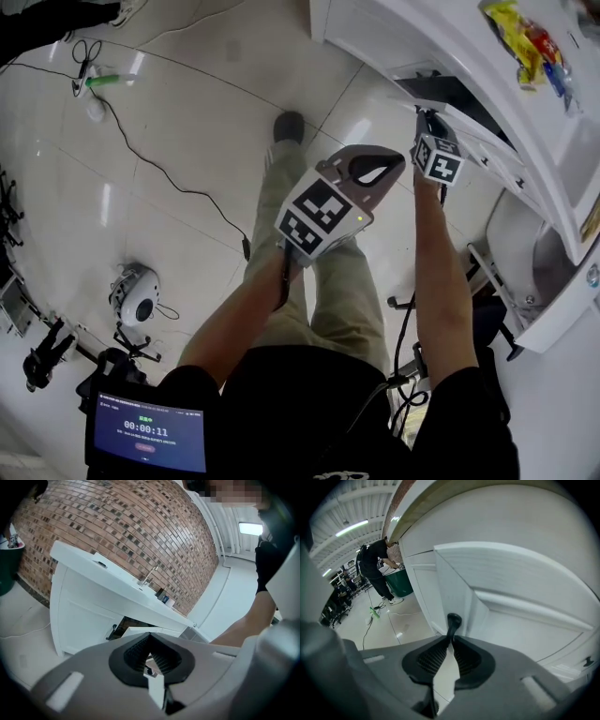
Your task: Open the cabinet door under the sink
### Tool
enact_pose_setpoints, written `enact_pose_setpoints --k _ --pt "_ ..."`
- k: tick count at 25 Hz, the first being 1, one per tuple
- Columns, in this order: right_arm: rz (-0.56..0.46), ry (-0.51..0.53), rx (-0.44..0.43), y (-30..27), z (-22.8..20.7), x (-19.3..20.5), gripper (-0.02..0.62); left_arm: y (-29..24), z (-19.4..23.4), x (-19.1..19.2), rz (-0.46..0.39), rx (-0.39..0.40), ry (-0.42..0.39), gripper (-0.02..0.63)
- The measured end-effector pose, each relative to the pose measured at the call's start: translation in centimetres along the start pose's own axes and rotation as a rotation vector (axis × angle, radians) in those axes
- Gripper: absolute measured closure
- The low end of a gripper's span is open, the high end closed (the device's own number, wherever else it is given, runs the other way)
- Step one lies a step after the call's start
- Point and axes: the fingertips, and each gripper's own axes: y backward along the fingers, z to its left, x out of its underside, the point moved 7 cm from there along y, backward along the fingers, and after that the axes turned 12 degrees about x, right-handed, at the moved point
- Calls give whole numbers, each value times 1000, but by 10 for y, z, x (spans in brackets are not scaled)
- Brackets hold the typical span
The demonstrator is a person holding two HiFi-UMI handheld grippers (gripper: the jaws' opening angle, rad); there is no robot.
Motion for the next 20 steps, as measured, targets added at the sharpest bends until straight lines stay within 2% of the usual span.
enact_pose_setpoints --k 20 --pt "0 -7 -46 26 8 32 558 -27 -16 12 108 98 4 591"
